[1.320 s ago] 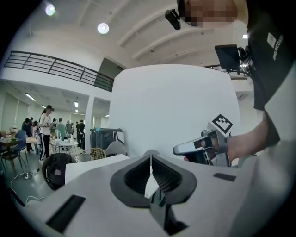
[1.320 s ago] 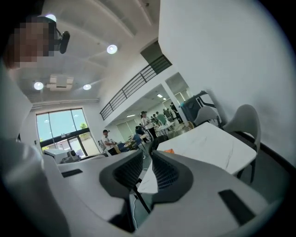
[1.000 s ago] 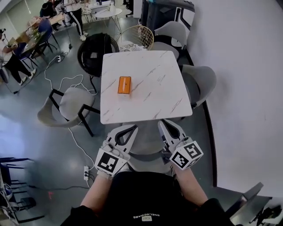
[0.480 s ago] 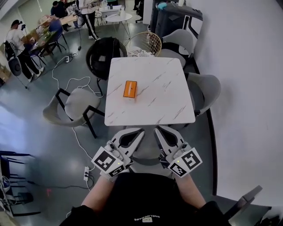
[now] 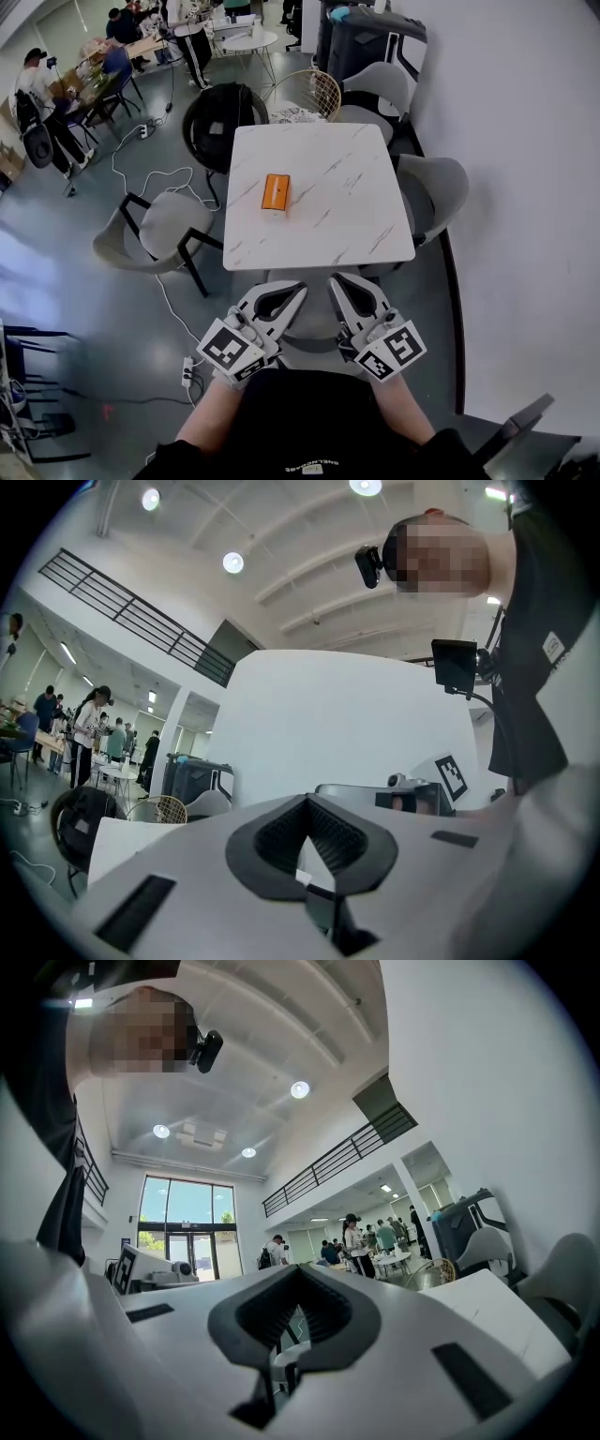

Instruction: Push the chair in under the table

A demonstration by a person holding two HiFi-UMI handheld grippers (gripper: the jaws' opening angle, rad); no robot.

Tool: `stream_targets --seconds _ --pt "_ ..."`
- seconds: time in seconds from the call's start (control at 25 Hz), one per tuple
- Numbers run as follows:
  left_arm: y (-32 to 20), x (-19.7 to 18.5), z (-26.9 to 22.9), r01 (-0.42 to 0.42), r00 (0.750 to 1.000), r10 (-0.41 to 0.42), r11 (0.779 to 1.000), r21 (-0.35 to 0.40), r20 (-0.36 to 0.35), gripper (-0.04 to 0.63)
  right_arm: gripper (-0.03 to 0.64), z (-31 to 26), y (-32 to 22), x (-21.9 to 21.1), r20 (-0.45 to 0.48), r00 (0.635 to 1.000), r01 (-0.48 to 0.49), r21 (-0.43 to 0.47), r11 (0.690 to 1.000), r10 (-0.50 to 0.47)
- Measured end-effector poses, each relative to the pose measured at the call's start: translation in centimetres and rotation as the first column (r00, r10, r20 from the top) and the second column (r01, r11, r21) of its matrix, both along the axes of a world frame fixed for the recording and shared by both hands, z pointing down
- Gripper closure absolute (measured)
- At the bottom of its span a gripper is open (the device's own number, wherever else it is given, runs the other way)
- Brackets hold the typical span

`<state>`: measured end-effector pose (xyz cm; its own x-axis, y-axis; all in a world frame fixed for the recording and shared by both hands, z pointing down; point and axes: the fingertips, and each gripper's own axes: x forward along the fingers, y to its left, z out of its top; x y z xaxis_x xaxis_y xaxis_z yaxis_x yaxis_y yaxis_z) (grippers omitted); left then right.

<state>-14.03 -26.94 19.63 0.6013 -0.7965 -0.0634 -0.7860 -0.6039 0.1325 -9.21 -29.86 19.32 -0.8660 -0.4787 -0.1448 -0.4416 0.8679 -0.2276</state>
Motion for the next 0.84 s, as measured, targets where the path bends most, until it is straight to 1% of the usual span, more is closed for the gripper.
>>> stream_targets --seconds 0.16,0.32,0.48,0.56,0.68,0.84 --pt "0.0 0.3 0.4 -0.012 1.0 0.012 1.0 -0.018 0.008 0.592 0.606 0.3 -0.1 0.2 -0.011 1.0 -0.005 -0.003 1.0 0.005" --pt "0.0 0.3 0.4 -0.024 0.999 0.023 0.999 -0.021 -0.031 0.592 0.606 0.8 -0.3 0.2 -0.02 1.0 -0.014 -0.024 1.0 0.013" --pt "0.0 0.5 0.6 -0.026 0.999 0.025 1.0 -0.016 -0.026 0.592 0.606 1.1 -0.1 0.3 -0.023 1.0 -0.005 -0.03 1.0 0.005" --pt "0.0 0.8 0.7 -0.053 0.998 0.052 0.998 -0.028 -0.043 0.592 0.606 1.3 -0.3 0.4 -0.018 1.0 -0.011 -0.044 0.999 0.011" --pt "0.0 1.2 0.6 -0.106 0.991 0.102 0.993 -0.043 -0.088 0.592 0.606 1.4 -0.6 0.6 -0.009 1.0 -0.024 -0.062 0.998 0.024" --pt "-0.1 1.6 0.7 -0.138 0.986 0.132 0.989 -0.056 -0.1 0.592 0.606 1.5 -0.9 0.7 -0.018 0.999 -0.03 -0.064 0.998 0.029"
